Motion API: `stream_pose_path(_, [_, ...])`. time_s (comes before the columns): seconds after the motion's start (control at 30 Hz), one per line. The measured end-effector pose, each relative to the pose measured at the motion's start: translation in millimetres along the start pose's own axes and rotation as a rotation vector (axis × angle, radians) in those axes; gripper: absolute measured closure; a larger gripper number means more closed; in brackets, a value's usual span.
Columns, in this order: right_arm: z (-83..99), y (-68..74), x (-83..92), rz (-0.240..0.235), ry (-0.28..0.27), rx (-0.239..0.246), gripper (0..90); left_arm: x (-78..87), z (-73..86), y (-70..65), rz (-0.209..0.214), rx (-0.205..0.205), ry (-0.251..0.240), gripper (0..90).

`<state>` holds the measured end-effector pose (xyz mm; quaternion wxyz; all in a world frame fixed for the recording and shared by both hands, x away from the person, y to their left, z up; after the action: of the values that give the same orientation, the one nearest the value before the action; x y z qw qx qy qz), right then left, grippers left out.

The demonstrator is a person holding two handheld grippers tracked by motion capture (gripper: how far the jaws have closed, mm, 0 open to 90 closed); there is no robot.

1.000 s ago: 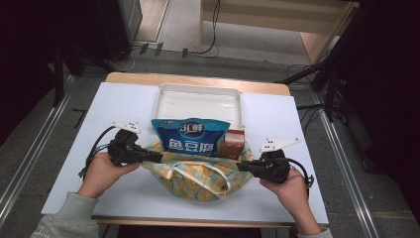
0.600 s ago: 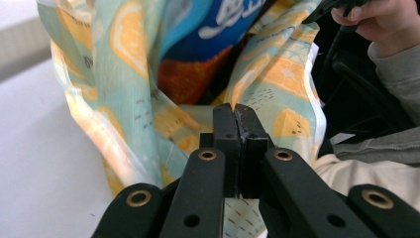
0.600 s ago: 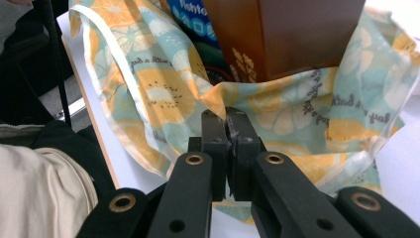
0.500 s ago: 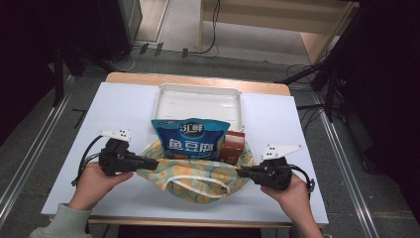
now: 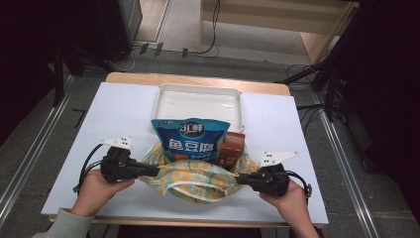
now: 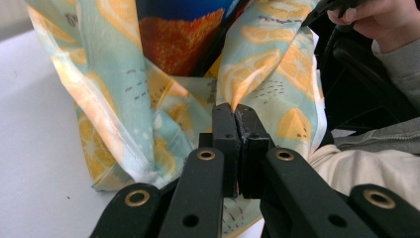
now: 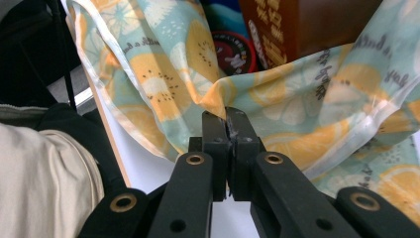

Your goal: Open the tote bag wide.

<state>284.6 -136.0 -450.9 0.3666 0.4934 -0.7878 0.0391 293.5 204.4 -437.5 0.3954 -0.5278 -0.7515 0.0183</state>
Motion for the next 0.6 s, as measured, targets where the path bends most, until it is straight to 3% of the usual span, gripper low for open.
stream_pose_path(0.27, [8.5,0.9,-9.3,-0.02,0.036,-0.009,90.0,-4.2,7.7,-0.5,-0.012,-0.028,0.01,88.3])
stream_pose_path(0.6, [13.0,-2.3,-20.2,-0.04,0.059,-0.024,90.0,-13.5,14.8,4.9,-0.008,-0.005,0.009,89.6])
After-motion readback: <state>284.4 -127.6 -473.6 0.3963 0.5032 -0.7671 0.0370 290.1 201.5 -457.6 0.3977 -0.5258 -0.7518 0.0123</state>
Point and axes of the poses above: each handheld gripper's, and its own axes: x roughly backward along the jaws, z roughly out of its underside, y roughly to its left, the point moved 6 cm from there along -x, roughly forward along the jaws, and after that the axes turned 1 degree about -x, right-handed, at the moved point
